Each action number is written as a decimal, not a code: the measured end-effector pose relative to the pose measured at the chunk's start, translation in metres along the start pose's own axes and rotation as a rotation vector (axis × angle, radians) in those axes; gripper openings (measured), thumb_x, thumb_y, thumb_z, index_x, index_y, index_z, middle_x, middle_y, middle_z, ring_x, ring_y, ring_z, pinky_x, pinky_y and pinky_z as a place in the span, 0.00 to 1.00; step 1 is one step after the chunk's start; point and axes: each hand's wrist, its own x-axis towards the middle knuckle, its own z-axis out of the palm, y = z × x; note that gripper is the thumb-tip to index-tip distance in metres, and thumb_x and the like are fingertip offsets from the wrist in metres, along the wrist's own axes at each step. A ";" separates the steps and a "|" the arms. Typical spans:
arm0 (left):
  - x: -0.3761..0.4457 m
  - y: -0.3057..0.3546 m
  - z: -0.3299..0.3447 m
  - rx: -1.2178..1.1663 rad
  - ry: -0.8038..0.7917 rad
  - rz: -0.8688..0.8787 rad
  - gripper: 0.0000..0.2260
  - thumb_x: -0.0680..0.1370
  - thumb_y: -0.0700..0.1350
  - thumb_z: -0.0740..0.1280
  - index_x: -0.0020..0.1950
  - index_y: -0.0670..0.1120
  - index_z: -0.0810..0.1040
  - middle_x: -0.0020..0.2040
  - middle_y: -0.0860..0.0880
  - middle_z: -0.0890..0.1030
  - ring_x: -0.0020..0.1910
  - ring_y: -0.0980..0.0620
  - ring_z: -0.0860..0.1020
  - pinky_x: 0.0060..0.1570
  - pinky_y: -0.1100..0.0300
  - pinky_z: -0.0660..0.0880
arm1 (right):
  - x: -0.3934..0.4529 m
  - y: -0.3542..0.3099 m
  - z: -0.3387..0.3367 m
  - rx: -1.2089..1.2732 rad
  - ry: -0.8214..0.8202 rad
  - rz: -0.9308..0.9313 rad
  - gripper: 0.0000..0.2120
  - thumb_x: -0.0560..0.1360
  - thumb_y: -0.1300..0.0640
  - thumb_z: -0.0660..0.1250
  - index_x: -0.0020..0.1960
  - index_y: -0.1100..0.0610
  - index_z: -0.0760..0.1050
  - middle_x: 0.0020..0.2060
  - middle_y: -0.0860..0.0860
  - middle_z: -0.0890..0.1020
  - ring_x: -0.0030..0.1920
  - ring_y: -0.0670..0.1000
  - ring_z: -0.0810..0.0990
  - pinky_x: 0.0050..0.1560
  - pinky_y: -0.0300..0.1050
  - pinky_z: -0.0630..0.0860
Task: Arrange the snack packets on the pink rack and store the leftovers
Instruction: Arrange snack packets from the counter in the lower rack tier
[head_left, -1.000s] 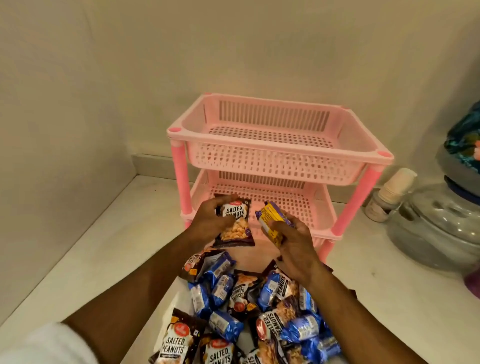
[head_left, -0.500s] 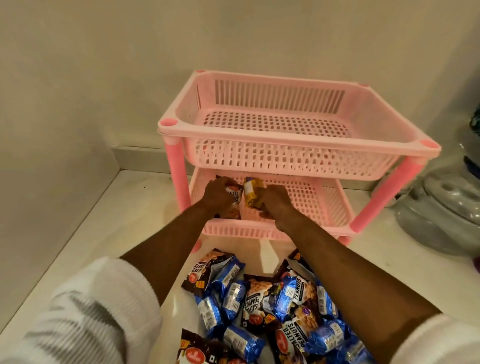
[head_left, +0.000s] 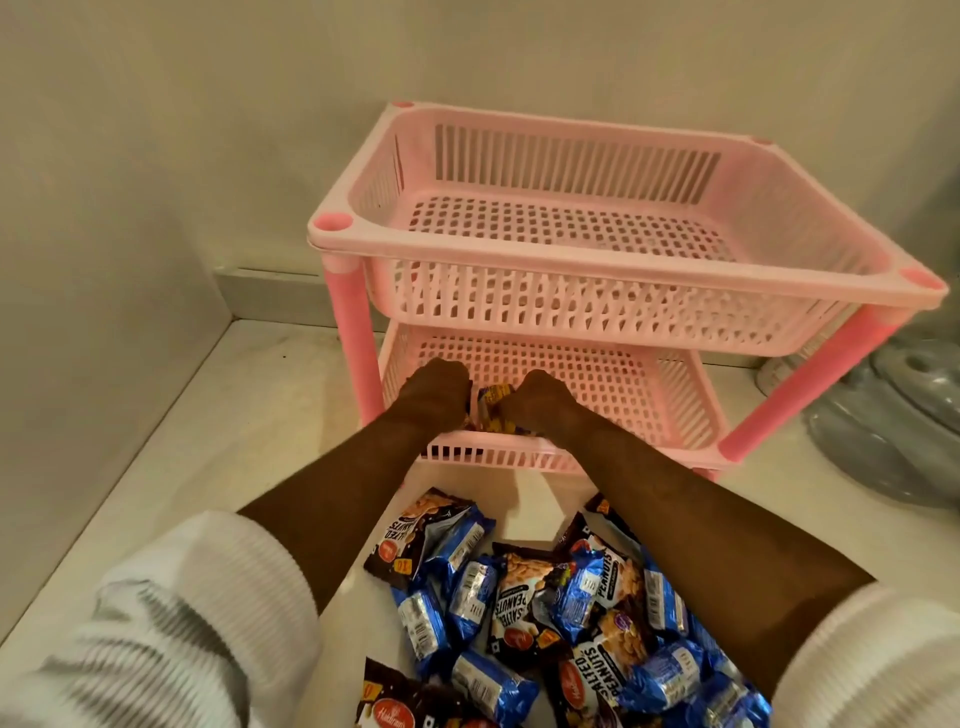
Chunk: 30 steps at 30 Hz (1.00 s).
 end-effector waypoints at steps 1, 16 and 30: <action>0.001 -0.004 -0.002 0.008 -0.024 -0.001 0.16 0.75 0.45 0.71 0.62 0.42 0.79 0.61 0.42 0.80 0.61 0.44 0.78 0.61 0.55 0.75 | 0.002 0.001 0.000 -0.033 0.004 -0.005 0.11 0.72 0.53 0.73 0.44 0.59 0.75 0.43 0.56 0.79 0.39 0.51 0.76 0.36 0.41 0.74; -0.002 -0.011 -0.007 -0.036 -0.069 0.041 0.18 0.75 0.37 0.70 0.65 0.42 0.78 0.65 0.43 0.77 0.65 0.45 0.74 0.65 0.57 0.70 | 0.001 0.002 -0.002 -0.077 -0.008 -0.040 0.15 0.71 0.46 0.76 0.42 0.56 0.75 0.37 0.51 0.79 0.35 0.47 0.75 0.31 0.40 0.70; -0.129 0.075 0.024 -0.270 0.342 0.261 0.13 0.78 0.46 0.66 0.63 0.47 0.77 0.58 0.47 0.76 0.58 0.49 0.73 0.59 0.53 0.74 | -0.135 0.109 -0.032 0.181 0.612 -0.525 0.05 0.74 0.50 0.67 0.46 0.49 0.81 0.42 0.41 0.84 0.45 0.39 0.81 0.44 0.43 0.79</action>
